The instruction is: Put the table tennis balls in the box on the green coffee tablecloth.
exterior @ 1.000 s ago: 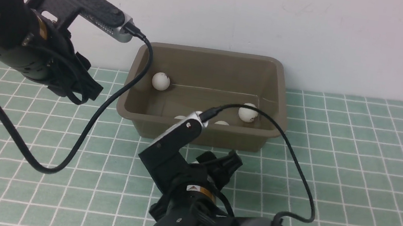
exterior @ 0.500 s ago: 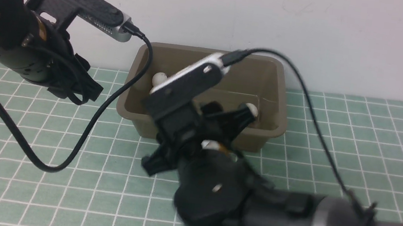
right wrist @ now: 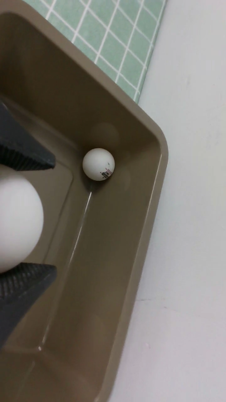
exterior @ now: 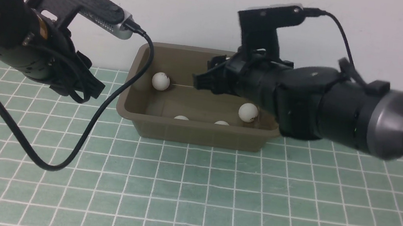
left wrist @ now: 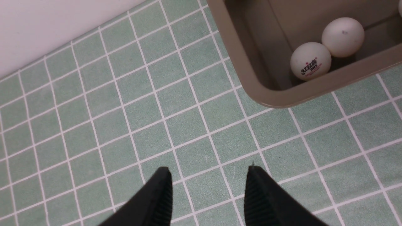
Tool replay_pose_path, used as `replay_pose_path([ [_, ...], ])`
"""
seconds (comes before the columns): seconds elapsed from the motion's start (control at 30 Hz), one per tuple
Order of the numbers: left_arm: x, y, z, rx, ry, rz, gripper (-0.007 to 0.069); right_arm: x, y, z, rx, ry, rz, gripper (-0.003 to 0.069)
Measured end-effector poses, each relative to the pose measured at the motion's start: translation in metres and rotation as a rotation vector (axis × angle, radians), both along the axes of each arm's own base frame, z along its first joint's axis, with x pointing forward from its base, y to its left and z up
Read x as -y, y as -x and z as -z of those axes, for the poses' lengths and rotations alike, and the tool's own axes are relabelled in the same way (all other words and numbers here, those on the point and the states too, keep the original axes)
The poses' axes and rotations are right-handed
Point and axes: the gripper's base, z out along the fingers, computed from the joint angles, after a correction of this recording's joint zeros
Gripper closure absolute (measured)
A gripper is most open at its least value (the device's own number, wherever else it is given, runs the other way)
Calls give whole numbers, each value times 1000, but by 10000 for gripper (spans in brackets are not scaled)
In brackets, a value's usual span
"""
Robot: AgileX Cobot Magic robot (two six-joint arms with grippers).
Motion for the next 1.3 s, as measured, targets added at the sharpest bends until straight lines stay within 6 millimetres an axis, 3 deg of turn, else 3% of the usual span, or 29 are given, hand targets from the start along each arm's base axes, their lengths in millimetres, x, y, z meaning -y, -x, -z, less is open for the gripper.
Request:
replay_pose_path([
  [0.37, 1, 0, 0, -5, 18, -3, 336, 30, -34, 31, -151, -160, -28, 304],
  [0.47, 1, 0, 0, -5, 18, -3, 336, 40, -43, 40, -177, -189, -51, 239],
  [0.77, 1, 0, 0, -5, 19, -3, 336, 51, -49, 32, -128, -160, -79, 181],
  [0.87, 1, 0, 0, -6, 19, -3, 336, 54, -48, 19, -75, -114, -78, 181],
  [0.97, 1, 0, 0, -6, 20, -4, 336, 78, -37, -38, 108, 16, 15, 181],
  [1.03, 1, 0, 0, -6, 21, -4, 336, 87, -32, -56, 161, 70, 68, 181],
  [1.13, 1, 0, 0, -5, 22, -4, 336, 107, -14, -99, 265, 129, 168, 184],
  [1.17, 1, 0, 0, -6, 23, -4, 336, 107, -14, -99, 265, 136, 172, 185],
  [1.2, 2, 0, 0, -3, 26, -3, 336, 118, -1, -122, 320, 154, 217, 195],
  [1.23, 2, 0, 0, -2, 27, -3, 336, 120, 3, -128, 333, 150, 224, 197],
  [1.27, 2, 0, 0, -1, 35, -4, 336, 131, 19, -152, 386, 161, 272, 218],
  [1.3, 2, 0, 0, -1, 38, -4, 336, 136, 26, -162, 408, 173, 295, 229],
])
